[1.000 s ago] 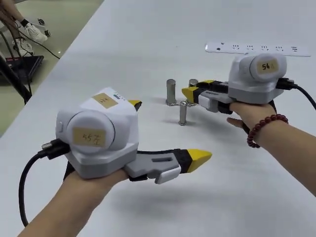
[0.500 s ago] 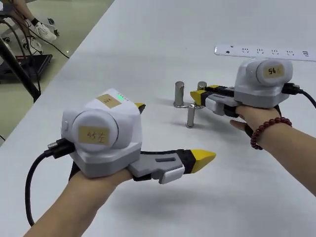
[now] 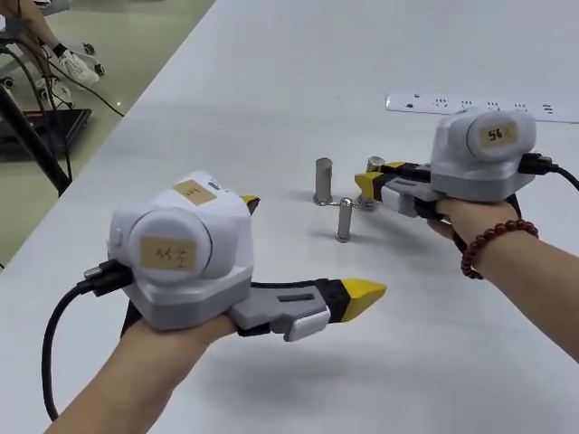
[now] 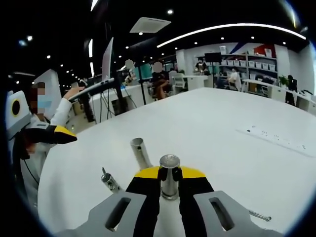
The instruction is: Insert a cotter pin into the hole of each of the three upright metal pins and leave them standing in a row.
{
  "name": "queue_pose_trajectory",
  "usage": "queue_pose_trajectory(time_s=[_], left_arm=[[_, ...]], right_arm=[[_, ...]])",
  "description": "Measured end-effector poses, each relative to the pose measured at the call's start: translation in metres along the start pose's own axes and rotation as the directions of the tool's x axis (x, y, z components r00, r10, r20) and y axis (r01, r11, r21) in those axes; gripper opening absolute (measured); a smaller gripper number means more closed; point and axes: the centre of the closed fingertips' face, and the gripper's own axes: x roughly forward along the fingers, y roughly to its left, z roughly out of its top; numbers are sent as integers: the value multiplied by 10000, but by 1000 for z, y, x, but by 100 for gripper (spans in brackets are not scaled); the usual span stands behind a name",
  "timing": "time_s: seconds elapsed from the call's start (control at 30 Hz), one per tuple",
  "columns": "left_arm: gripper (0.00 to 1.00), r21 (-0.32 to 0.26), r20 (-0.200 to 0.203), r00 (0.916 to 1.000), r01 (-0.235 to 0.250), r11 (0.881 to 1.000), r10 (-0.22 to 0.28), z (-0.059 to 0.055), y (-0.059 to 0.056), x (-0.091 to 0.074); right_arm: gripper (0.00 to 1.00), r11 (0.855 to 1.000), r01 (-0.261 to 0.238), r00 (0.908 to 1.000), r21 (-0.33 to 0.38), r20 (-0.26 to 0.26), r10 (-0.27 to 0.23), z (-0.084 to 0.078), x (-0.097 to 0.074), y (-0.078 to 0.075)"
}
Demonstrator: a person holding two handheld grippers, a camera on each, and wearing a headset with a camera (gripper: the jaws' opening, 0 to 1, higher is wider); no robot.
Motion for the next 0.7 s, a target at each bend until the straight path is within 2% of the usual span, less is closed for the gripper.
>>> queue_pose_trajectory(time_s=[0.13,0.27,0.43,0.57,0.7], left_arm=[[99,-3,51,10000,41,10000,-41,2,-2,-2],[99,-58,77,10000,36,10000,-35,3,-4,-3],[99,-23,-33,10000,-10,10000,10,0,-6,-5],[99,-14,-184,9998,-35,10000,34,-4,-7,-6],[99,27,-210,9997,-145,9999,145,-5,-5,-7]], right_arm=[[8,10000,-9,9999,58,-126,9,-5,-10,-3],[8,9997,-89,9994,-224,-331,81,-13,-19,-5],[8,9998,-34,9991,-175,-416,27,-21,-35,-7],[8,9997,-80,9988,-248,-485,68,-26,-46,3],[8,9995,-127,9981,-291,-604,109,-33,-52,0]])
